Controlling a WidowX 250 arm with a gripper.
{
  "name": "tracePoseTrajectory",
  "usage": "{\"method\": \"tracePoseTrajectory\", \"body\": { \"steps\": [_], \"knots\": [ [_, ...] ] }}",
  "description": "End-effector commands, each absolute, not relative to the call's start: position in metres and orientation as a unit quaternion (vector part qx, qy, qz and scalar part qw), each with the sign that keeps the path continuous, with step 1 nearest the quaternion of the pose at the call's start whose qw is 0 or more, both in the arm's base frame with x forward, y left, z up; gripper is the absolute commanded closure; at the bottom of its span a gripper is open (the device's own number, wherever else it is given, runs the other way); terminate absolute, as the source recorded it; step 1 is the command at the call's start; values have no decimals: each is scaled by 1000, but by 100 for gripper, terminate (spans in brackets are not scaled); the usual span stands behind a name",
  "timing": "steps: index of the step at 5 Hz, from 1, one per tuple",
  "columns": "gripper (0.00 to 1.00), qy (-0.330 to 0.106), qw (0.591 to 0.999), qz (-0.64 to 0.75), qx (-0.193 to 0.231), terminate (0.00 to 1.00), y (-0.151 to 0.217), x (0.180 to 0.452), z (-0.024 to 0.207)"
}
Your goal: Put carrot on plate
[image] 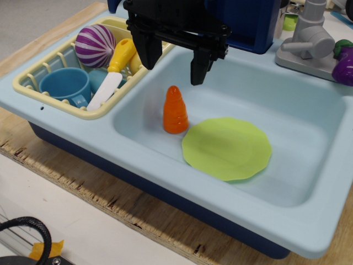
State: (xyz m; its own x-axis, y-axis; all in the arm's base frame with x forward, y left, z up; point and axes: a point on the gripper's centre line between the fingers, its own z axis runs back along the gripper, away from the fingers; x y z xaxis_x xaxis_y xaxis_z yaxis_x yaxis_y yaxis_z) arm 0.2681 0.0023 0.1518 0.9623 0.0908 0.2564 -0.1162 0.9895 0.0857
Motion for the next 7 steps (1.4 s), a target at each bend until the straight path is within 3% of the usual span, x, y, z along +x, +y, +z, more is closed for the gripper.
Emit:
{"method": "tracePoseTrajectory", "body": {
  "steps": [1,7],
  "knots": [
    [0,-127,989,52,50,0,2,268,152],
    [0,-115,991,58,26,0,8,283,107]
  ]
}}
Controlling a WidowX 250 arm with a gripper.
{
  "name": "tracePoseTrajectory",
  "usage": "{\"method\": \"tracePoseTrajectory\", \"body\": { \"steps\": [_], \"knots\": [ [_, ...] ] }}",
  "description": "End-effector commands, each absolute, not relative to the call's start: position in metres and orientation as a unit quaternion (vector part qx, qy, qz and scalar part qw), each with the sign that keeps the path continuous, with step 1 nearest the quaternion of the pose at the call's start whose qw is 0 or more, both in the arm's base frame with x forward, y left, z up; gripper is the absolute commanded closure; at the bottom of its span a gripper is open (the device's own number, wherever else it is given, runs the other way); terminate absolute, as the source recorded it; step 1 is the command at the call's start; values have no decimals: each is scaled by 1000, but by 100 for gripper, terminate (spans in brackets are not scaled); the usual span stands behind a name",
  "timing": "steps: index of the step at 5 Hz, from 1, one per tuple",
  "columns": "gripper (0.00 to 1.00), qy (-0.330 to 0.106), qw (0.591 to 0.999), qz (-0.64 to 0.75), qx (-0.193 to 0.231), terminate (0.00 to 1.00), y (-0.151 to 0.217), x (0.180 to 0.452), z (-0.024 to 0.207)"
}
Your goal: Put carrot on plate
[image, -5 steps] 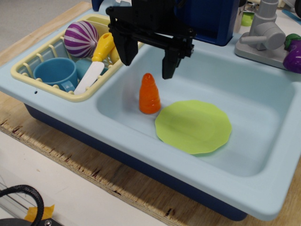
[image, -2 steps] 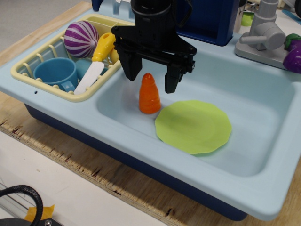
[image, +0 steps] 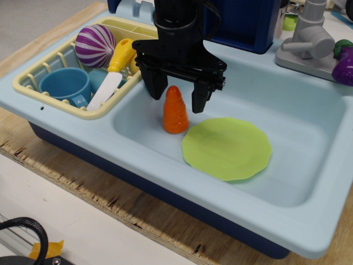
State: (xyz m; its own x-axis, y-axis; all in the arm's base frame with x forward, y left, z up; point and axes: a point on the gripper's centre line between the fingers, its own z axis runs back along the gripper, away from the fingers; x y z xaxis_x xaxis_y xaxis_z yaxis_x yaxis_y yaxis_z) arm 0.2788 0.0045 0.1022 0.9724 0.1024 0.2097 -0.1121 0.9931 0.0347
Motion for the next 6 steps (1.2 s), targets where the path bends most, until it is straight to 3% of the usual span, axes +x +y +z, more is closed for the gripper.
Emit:
{"method": "tracePoseTrajectory", "body": {
  "steps": [1,3,5,6],
  "knots": [
    [100,-107,992,63,20,0,7,282,104],
    [100,-108,992,64,19,0,7,276,109],
    [100,-124,988,44,79,0,-2,283,145],
    [100,-133,989,41,58,0,-16,284,154]
  ]
}}
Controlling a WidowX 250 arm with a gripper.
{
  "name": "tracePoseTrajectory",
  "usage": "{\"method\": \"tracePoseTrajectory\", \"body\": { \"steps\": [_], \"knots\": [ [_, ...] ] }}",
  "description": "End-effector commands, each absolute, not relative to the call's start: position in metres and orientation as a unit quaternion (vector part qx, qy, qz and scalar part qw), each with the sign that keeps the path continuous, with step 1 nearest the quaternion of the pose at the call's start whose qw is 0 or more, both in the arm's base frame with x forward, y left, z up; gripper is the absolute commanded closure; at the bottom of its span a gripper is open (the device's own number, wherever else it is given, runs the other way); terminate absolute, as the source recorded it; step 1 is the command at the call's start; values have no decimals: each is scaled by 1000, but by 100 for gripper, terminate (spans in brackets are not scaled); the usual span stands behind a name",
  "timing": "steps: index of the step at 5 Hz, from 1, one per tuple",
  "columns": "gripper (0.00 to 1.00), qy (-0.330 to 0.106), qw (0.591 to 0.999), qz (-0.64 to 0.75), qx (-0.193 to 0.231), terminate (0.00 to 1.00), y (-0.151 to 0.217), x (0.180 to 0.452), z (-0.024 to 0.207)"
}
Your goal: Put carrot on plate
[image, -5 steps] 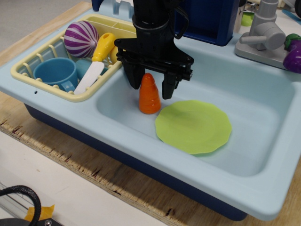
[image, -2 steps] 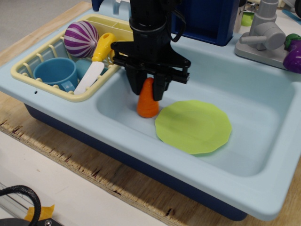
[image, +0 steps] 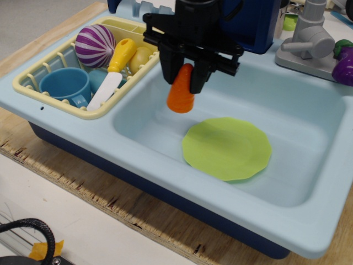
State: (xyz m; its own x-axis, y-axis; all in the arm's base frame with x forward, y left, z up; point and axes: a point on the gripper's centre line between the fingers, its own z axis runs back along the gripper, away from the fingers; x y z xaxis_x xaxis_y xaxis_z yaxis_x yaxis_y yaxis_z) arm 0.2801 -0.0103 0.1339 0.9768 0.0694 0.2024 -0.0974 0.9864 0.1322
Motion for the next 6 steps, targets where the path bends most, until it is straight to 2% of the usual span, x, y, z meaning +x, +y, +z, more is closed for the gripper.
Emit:
{"method": "tracePoseTrajectory", "body": {
  "steps": [1,3,4,5,6],
  "knots": [
    [100,-121,991,47,24,0,-35,285,150],
    [100,-80,995,47,-46,0,-59,270,127],
    [0,-86,993,56,-59,0,-63,267,119],
    [0,-79,993,53,-67,0,-63,269,115],
    [0,-79,993,53,-67,100,-63,269,115]
  ]
}}
